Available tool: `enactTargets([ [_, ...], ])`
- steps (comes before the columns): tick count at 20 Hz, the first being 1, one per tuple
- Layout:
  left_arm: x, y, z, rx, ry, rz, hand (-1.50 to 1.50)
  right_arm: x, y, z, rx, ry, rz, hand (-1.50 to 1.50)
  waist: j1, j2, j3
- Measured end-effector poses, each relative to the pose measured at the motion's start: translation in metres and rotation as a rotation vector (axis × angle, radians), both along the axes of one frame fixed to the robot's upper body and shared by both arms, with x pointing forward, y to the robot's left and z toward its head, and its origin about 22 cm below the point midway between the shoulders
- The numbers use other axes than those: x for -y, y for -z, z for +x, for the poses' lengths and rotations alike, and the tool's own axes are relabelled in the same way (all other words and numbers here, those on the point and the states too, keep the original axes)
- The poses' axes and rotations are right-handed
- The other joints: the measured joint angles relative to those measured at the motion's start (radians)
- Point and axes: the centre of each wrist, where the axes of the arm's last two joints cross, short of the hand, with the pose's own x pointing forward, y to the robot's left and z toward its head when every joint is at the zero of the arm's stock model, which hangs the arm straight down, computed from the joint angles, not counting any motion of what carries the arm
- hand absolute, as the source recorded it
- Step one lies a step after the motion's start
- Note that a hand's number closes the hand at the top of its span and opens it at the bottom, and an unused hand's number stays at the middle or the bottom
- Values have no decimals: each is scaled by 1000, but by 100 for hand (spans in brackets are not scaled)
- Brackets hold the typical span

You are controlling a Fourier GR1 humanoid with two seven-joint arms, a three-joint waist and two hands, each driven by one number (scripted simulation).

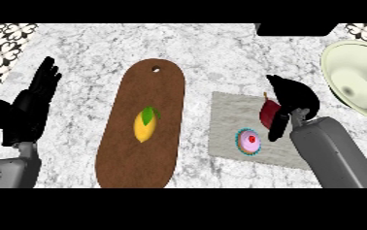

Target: Pick the pear from the placemat and place it in the bowl

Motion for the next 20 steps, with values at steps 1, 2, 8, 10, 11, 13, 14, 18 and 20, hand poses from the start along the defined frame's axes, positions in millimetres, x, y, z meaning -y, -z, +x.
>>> enactTargets([
  [1, 1, 2, 2, -4, 0, 0, 0, 1, 3, 2, -3, 2, -4, -150, 0, 0, 0],
  [2, 2, 1, 4, -3, -1, 0, 0, -1, 6, 7, -5, 6, -2, -150, 0, 0, 0],
  [8, 3, 6, 5, 1, -1, -2, 0, 9, 20, 18, -47, -7, 38, 150, 1, 0, -1],
  [10, 8, 5, 8, -3, 0, -2, 0, 4, 27, 21, -42, -32, 50, 150, 2, -1, -2],
  [11, 7, 5, 10, 1, 1, -1, 0, 6, 28, 23, -36, -40, 56, 150, 1, -1, -2],
  [13, 8, 4, 9, 0, 4, -1, 0, 6, 35, 26, -22, -49, 62, 150, 3, -3, -4],
  [14, 6, 7, 9, -1, 4, -1, 0, 8, 36, 28, -16, -54, 68, 150, 2, -3, -4],
  [18, 3, 5, 0, 3, 0, -1, 0, 13, 42, 31, 10, -63, 83, 150, 4, -5, -4],
  [20, 0, 0, 4, 2, 2, 0, 0, 13, 43, 32, 38, -57, 71, 150, 2, -4, -4],
])
